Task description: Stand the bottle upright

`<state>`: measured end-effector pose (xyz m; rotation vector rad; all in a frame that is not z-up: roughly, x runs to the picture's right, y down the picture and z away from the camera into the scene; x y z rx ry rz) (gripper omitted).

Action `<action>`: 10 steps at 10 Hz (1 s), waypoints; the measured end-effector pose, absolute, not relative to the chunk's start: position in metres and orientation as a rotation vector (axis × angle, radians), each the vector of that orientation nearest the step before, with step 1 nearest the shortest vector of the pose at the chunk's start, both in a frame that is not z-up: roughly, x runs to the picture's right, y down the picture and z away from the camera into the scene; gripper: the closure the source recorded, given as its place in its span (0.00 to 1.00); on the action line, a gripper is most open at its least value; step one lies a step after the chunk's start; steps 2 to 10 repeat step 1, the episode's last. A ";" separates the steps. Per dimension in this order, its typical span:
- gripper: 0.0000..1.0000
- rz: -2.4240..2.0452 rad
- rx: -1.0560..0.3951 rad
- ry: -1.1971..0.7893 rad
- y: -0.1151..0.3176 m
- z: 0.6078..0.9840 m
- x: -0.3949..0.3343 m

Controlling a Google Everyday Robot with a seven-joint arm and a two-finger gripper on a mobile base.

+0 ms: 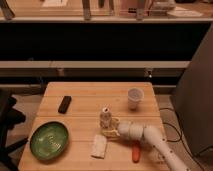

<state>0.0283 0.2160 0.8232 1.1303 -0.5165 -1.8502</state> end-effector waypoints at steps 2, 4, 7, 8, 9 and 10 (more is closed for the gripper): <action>0.20 -1.851 1.131 -0.515 0.214 0.821 0.030; 0.20 -1.851 1.131 -0.515 0.214 0.821 0.030; 0.20 -1.851 1.131 -0.515 0.214 0.821 0.030; 0.20 -1.851 1.131 -0.515 0.214 0.821 0.030; 0.20 -1.851 1.131 -0.515 0.214 0.821 0.030; 0.20 -1.851 1.131 -0.515 0.214 0.821 0.030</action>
